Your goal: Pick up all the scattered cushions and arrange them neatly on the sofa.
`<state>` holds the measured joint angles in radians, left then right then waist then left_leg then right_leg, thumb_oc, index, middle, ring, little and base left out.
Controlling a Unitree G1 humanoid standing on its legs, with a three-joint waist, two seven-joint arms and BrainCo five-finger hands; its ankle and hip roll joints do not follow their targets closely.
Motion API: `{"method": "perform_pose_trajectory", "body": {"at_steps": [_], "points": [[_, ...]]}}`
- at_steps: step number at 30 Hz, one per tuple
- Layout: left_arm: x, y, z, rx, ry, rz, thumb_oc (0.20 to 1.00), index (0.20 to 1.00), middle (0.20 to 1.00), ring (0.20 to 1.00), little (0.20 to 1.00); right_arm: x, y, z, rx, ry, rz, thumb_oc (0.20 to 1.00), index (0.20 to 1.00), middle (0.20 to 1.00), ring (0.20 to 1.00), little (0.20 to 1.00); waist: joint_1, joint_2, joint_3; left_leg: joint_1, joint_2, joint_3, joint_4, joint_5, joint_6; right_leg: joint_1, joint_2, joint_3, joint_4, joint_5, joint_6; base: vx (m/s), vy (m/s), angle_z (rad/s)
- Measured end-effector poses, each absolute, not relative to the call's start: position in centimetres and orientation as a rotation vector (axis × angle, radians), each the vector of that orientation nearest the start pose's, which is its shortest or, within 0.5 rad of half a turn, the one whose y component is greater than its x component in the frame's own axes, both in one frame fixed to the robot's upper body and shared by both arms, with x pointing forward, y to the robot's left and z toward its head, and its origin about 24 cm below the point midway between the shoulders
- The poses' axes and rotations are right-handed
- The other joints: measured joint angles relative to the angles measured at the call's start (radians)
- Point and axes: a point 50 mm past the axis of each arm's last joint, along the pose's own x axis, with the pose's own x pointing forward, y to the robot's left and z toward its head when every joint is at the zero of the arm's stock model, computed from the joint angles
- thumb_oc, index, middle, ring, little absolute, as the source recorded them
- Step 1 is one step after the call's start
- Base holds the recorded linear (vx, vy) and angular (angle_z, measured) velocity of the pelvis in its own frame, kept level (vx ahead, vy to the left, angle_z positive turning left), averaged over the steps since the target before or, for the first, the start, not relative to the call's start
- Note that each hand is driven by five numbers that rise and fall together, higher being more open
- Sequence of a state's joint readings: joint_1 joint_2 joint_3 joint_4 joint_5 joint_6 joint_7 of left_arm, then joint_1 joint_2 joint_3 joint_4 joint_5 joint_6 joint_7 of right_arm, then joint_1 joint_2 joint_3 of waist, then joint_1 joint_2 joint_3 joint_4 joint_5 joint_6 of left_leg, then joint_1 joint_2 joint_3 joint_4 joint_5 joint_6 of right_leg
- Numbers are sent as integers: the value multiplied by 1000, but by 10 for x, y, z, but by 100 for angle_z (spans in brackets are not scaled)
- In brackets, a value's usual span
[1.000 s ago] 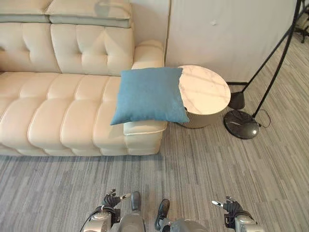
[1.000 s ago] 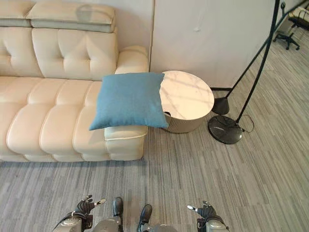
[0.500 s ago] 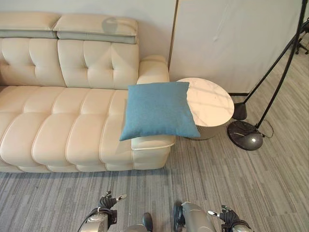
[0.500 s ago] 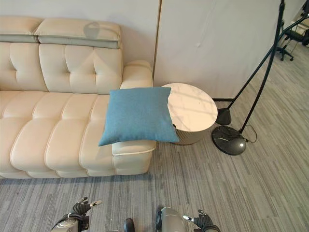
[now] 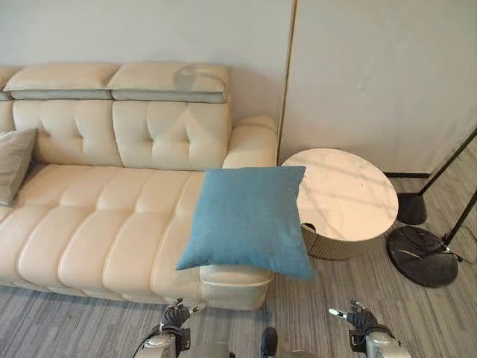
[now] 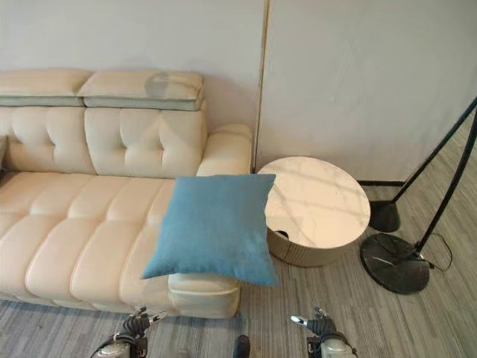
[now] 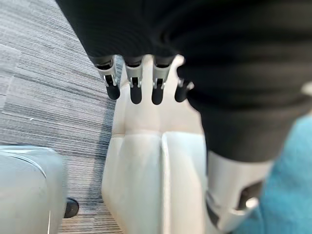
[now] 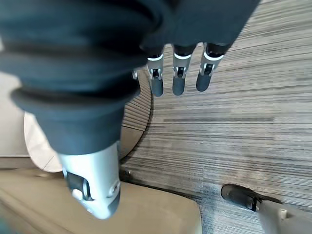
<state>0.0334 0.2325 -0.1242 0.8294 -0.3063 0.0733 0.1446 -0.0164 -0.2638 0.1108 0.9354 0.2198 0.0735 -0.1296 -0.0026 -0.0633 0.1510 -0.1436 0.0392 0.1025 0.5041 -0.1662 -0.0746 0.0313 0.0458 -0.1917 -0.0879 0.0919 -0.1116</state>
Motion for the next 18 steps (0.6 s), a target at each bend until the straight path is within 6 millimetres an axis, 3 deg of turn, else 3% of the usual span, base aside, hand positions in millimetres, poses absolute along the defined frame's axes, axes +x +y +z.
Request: {"method": "perform_pose_trajectory", "body": {"at_steps": [1,2,3,4,5,7,8,9,10,12,13,16,18], "points": [[151,221,-129,43,932,254,1000,1000,1000,1000,1000,149,-235,-133,-154,988,-237,1000,1000,1000,1000,1000,-10,-16,8,26,18,10,-163,12,5,12,0,-6,5,0,-1,137,15,2],[151,222,-129,51,935,255,1000,1000,1000,1000,1000,150,-233,-134,-161,989,-223,1000,1000,1000,1000,1000,-15,-20,11,51,30,-1,-330,53,-14,23,5,-8,5,-8,15,137,93,-10],[151,223,-129,53,935,258,1000,1000,1000,1000,1000,150,-232,-134,-171,988,-212,1000,1000,1000,1000,1000,-21,-34,19,74,64,-42,-526,162,-48,38,7,-6,6,-10,18,136,93,-22],[151,223,-130,51,936,260,1000,1000,1000,1000,1000,150,-232,-134,-172,987,-212,1000,1000,1000,1000,1000,-20,-39,22,73,79,-44,-561,198,-53,43,6,0,5,-17,25,144,125,-18],[149,223,-131,27,949,279,1000,1000,1000,1000,1000,148,-233,-134,-178,992,-219,1000,1000,1000,1000,1000,-25,-37,21,84,93,-44,-584,235,-53,49,8,-2,5,-30,33,99,102,-11],[146,225,-133,21,957,295,1000,1000,1000,1000,1000,143,-236,-135,-183,1005,-229,1000,1000,1000,1000,1000,-30,-30,20,124,106,-32,-591,259,-46,64,8,6,5,-29,27,168,239,-5],[136,226,-139,16,1007,313,1000,1000,1000,1000,1000,140,-237,-136,-181,1012,-240,1000,1000,1000,1000,1000,-34,-12,14,171,105,-4,-592,260,-46,76,7,9,5,-33,33,252,441,20],[119,221,-150,-21,1086,341,1000,1000,1000,1000,1000,124,-249,-141,-184,1073,-299,1000,1000,1000,1000,1000,-56,40,-14,225,91,11,-591,267,-35,84,8,-9,6,-43,48,194,349,35],[116,220,-152,-26,1103,347,1000,1000,1000,1000,1000,114,-255,-144,-194,1109,-326,1000,1000,1000,1000,1000,-61,58,-21,233,89,15,-590,237,-16,83,9,-9,6,-44,56,163,283,35],[104,230,-155,-34,1151,415,1000,1000,1000,1000,1000,101,-264,-149,-189,1195,-384,1000,1000,1000,1000,1000,-44,57,-28,246,56,23,-588,228,6,87,-25,1,5,-40,90,74,167,-7],[94,247,-155,-24,1173,467,1000,1000,1000,1000,1000,96,-272,-148,-183,1208,-416,1000,1000,1000,1000,1000,-44,49,-32,249,33,28,-594,216,23,86,-51,4,4,-50,112,52,179,-9],[91,283,-144,17,1149,561,1000,1000,1000,1000,1000,98,-296,-138,-196,1191,-486,1000,1000,1000,1000,1000,-39,37,-39,245,1,48,-595,203,37,75,-87,12,0,-46,147,24,146,-9],[96,306,-133,26,1109,623,1000,1000,1000,1000,1000,104,-324,-123,-227,1152,-550,1000,1000,1000,1000,1000,-37,33,-47,232,-16,58,-595,200,50,66,-104,26,0,-37,162,5,139,-13]]}}
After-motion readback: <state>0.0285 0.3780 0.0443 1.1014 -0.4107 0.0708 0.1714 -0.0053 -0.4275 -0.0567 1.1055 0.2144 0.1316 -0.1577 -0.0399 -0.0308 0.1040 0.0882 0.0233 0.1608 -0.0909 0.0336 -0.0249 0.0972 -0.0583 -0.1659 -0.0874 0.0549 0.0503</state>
